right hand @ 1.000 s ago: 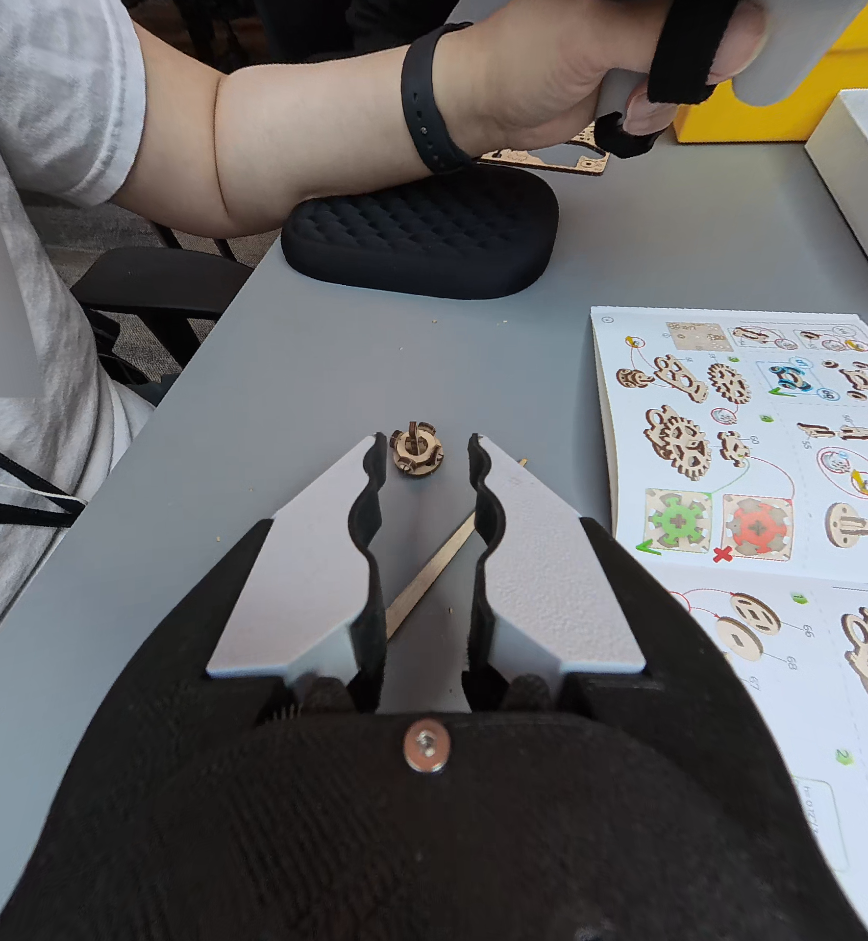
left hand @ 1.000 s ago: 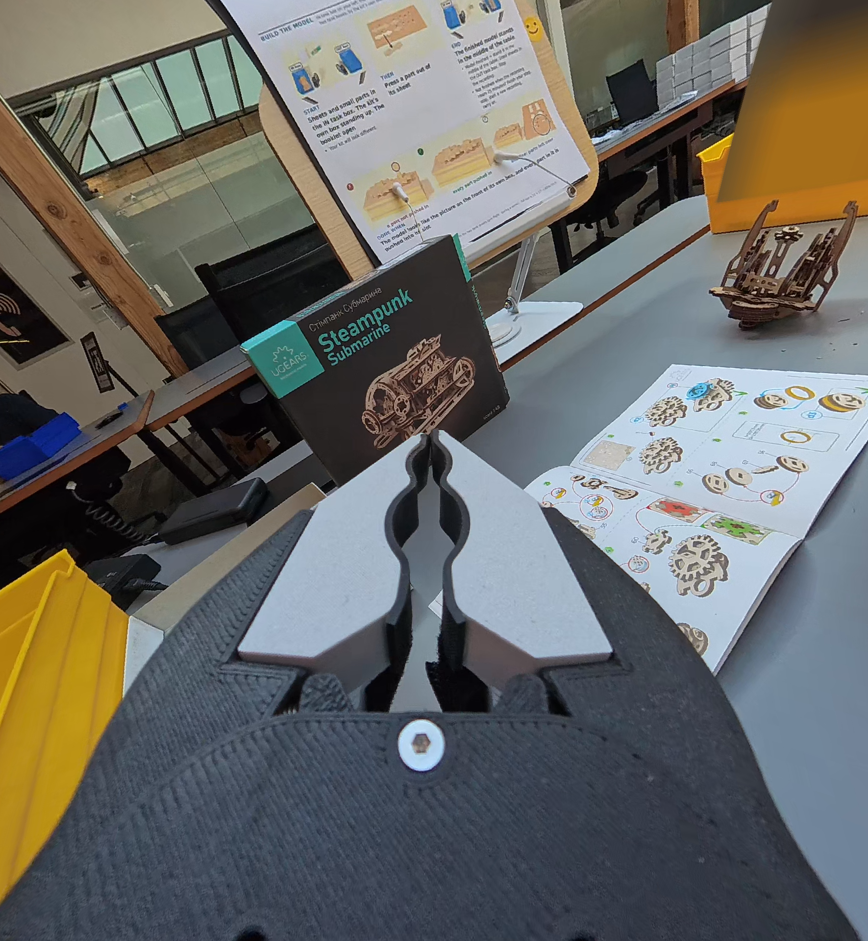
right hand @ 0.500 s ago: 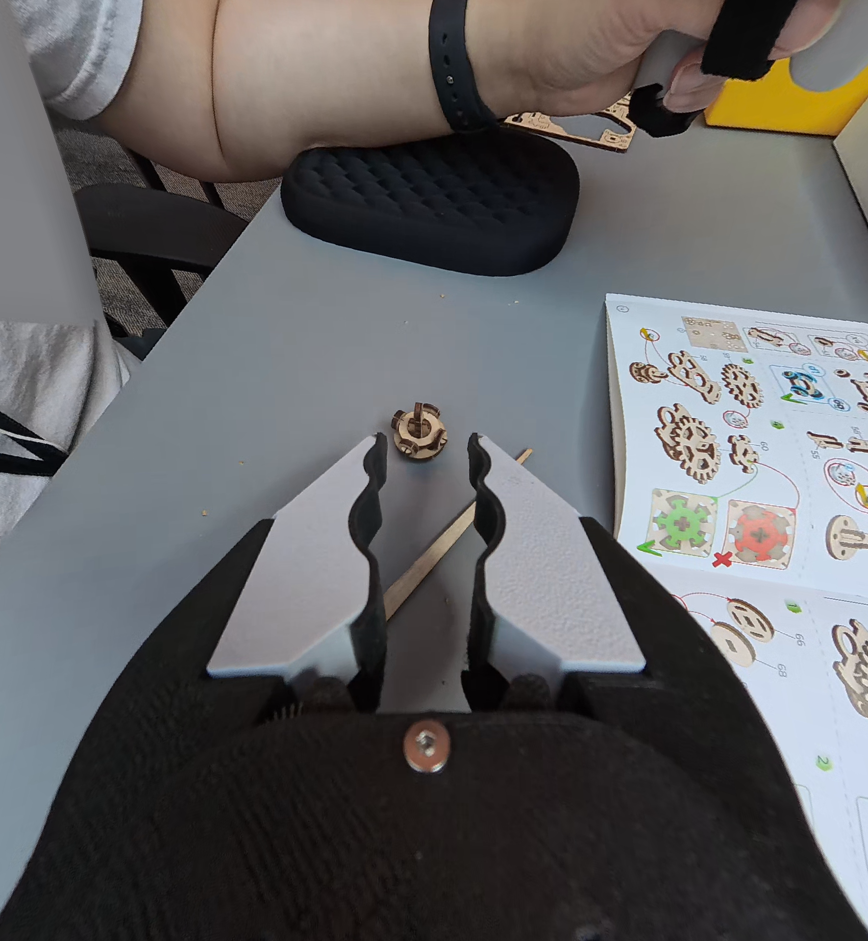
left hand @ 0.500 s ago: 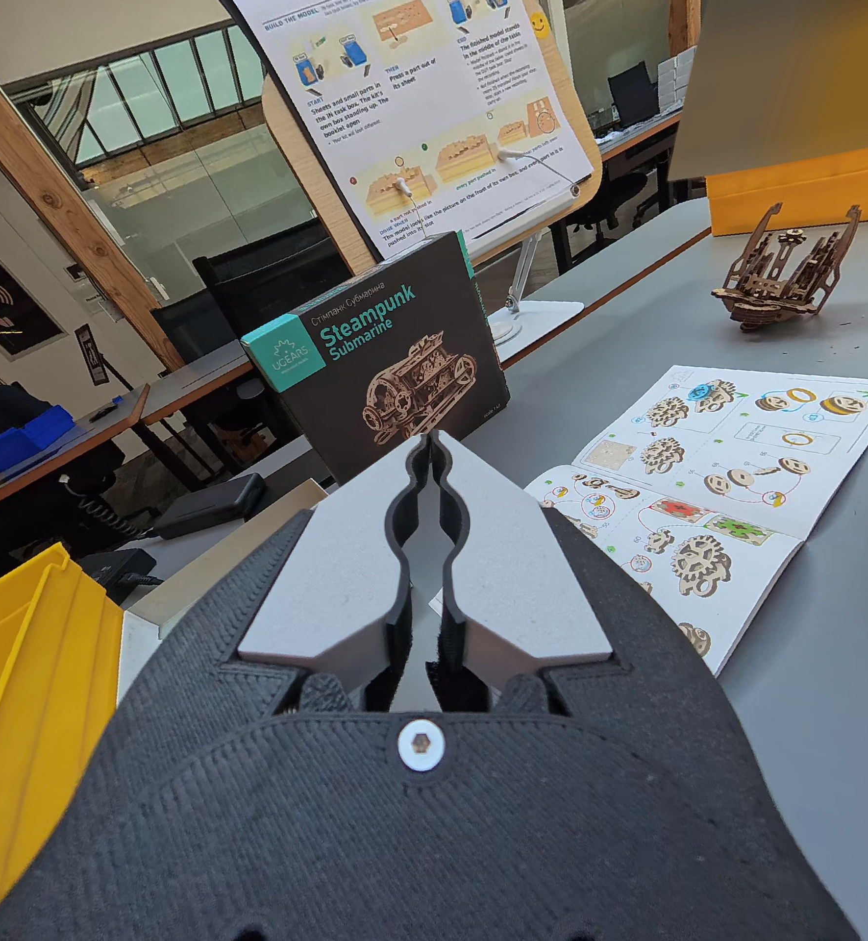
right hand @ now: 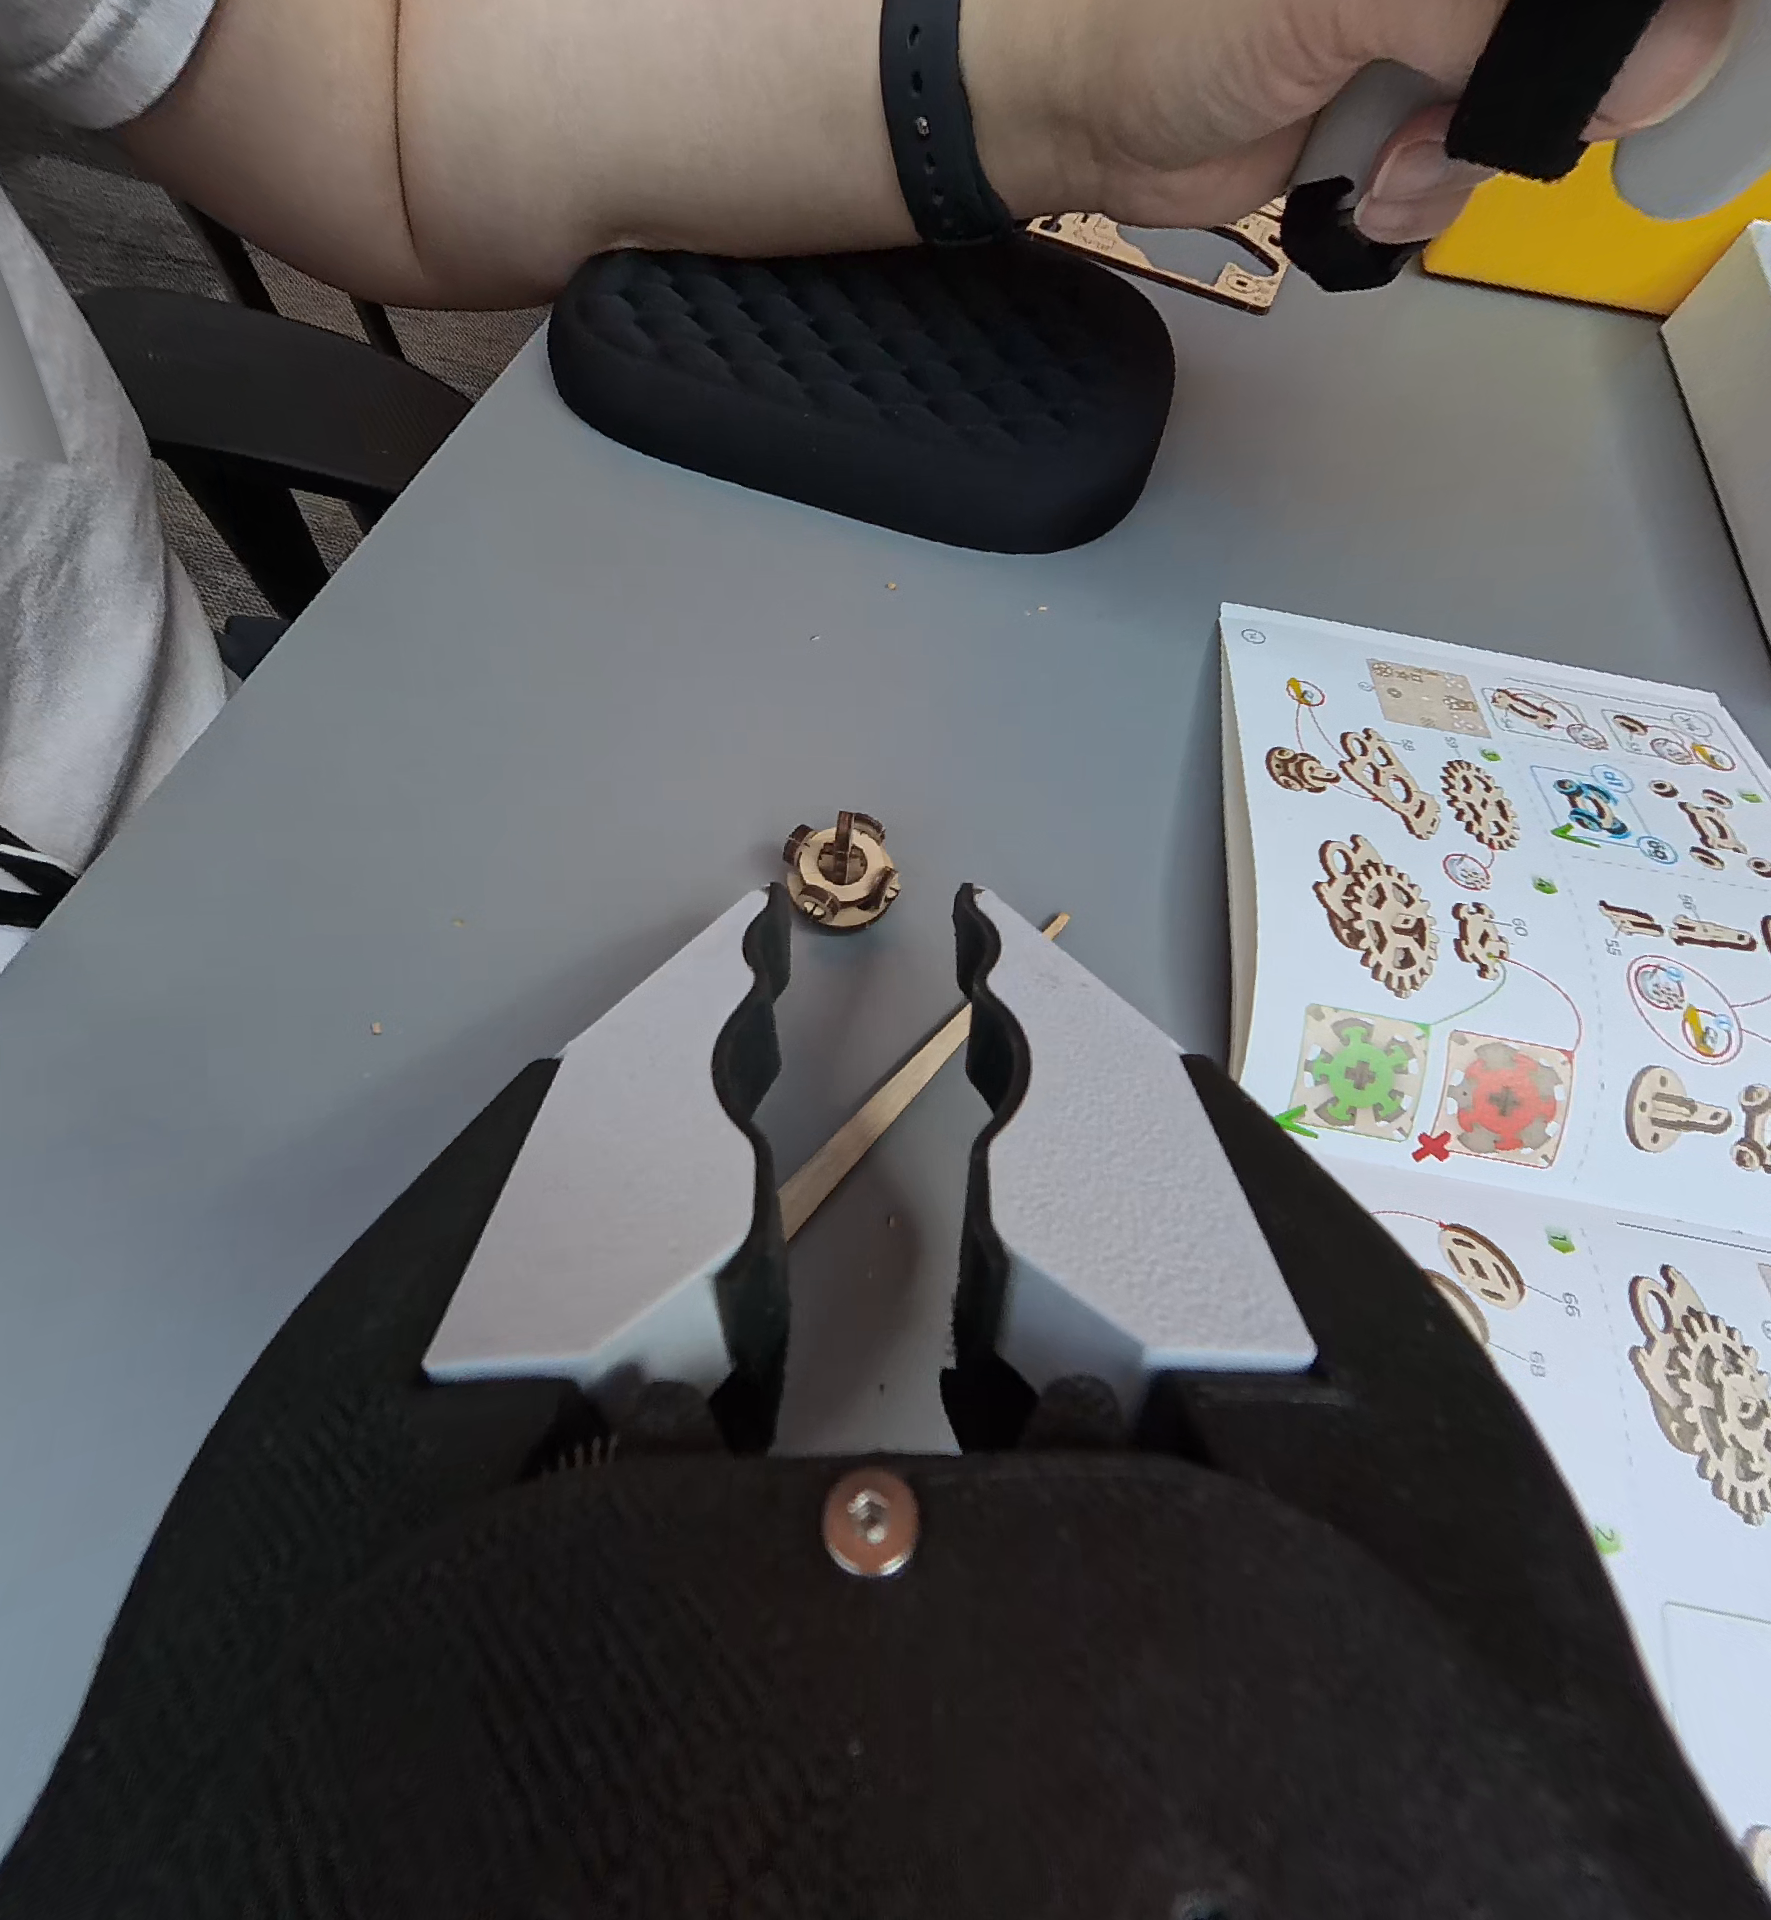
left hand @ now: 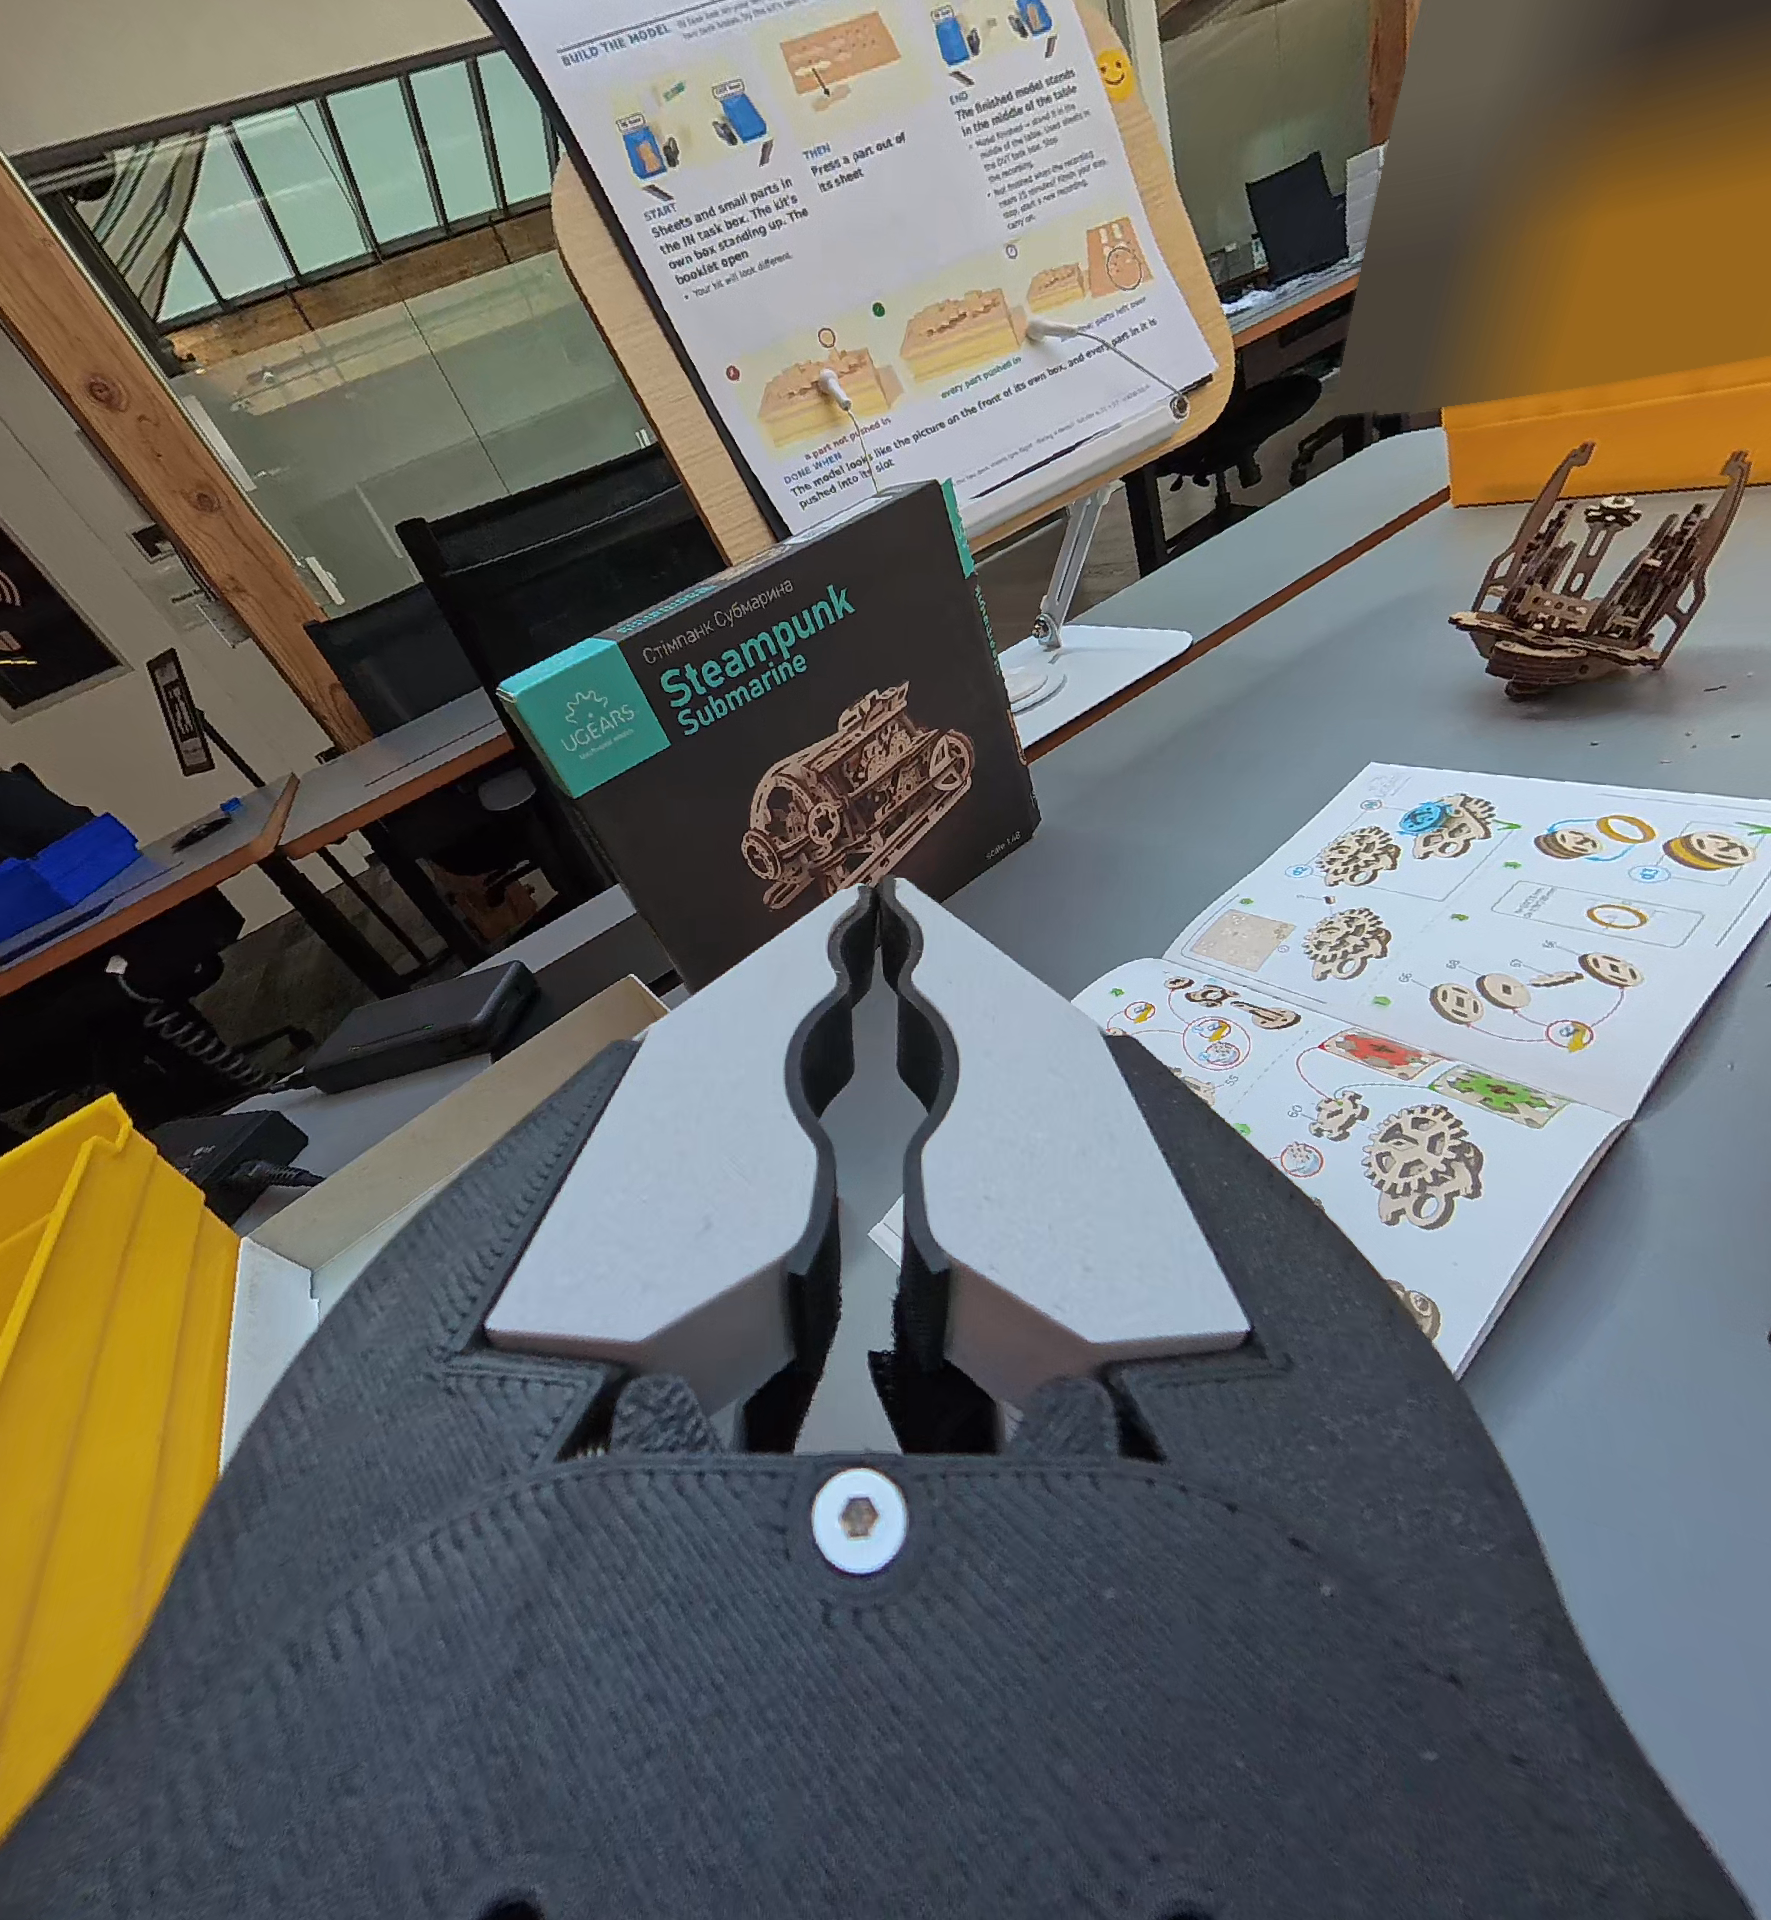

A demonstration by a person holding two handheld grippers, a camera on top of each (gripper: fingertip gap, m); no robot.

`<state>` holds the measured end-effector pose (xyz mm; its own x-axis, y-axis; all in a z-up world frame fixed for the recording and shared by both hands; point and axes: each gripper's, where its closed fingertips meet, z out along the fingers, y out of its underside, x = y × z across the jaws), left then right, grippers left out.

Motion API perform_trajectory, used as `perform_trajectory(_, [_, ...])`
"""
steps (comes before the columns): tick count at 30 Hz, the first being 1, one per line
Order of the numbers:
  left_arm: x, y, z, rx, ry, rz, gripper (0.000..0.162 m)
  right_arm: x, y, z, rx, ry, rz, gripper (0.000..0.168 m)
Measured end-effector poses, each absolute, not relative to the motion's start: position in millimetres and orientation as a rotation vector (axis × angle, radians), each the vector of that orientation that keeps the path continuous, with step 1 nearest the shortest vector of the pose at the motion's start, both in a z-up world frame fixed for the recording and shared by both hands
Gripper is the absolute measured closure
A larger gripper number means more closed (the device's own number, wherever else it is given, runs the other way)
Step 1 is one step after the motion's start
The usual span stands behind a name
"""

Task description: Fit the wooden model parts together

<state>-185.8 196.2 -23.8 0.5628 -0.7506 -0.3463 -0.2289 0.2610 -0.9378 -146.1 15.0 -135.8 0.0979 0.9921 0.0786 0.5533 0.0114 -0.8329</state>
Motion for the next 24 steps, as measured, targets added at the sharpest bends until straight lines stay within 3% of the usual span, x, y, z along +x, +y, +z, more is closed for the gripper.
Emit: perform_trajectory(24, [-194, 197, -15, -1.288, 0.896, -0.454, 0.162, -144, 16, -125, -1.615, -1.475, 0.79, 0.138])
